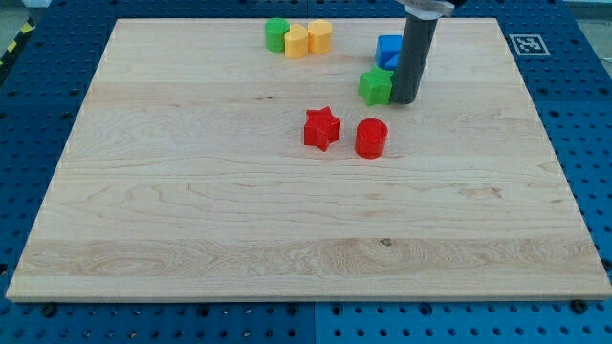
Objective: Drag the green star below the yellow hexagon
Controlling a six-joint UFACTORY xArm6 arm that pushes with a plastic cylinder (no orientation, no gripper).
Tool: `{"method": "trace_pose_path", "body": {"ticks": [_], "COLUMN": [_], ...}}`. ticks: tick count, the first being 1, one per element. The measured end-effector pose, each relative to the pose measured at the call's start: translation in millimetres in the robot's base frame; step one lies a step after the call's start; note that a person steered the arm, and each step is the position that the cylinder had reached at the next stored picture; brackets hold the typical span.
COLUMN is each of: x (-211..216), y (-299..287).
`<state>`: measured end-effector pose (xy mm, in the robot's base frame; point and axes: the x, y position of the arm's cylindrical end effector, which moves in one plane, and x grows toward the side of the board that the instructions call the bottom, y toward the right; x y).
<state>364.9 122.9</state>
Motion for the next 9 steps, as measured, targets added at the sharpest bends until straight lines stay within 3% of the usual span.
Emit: {"method": "trace_pose_path", "body": {"ticks": [3,5,6,7,9], "x": [-42.4,-19.7,-11.5,-40.8,-73.3], "y": [-50.1,-43.2,-66.2,-116.7,-126.0]}}
